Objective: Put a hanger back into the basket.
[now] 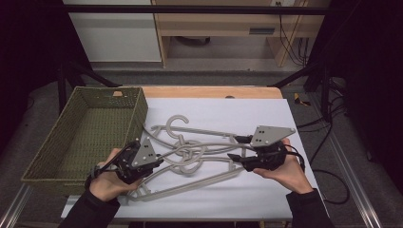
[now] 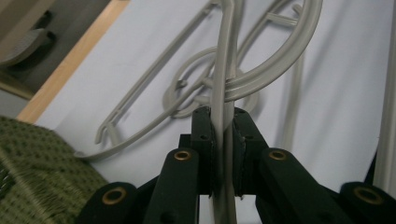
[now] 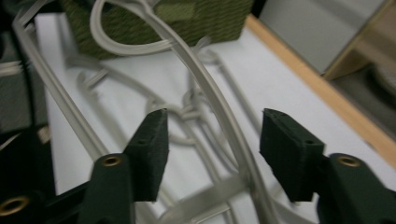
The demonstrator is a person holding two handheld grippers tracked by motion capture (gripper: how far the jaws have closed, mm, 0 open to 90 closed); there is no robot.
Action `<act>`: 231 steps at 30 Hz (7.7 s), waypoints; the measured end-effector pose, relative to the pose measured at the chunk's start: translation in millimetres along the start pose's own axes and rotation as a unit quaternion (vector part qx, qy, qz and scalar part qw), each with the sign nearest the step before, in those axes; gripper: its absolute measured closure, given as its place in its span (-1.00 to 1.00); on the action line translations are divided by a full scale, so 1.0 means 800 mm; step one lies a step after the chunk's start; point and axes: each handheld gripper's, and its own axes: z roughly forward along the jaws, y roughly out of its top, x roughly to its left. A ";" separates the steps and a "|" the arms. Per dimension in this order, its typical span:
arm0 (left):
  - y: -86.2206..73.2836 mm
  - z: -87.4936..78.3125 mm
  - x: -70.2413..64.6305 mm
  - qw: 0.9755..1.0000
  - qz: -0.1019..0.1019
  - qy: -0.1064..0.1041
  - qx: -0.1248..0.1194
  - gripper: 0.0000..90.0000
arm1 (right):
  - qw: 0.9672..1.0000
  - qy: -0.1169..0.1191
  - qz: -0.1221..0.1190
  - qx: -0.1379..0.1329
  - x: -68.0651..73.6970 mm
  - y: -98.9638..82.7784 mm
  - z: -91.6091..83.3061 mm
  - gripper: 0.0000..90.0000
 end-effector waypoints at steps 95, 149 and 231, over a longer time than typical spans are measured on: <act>-0.245 0.003 0.218 0.933 -0.218 0.228 0.175 0.80 | 0.971 -0.124 0.198 -0.056 -0.012 -0.097 -0.007 -0.86; -0.125 -0.037 0.045 0.952 -0.206 0.038 -0.223 -0.68 | 0.982 -0.088 0.166 -0.014 -0.031 -0.056 0.069 -0.71; -0.120 -0.043 0.043 0.966 -0.162 0.046 -0.197 -0.72 | 0.985 0.092 0.050 0.137 -0.057 -0.018 0.124 0.83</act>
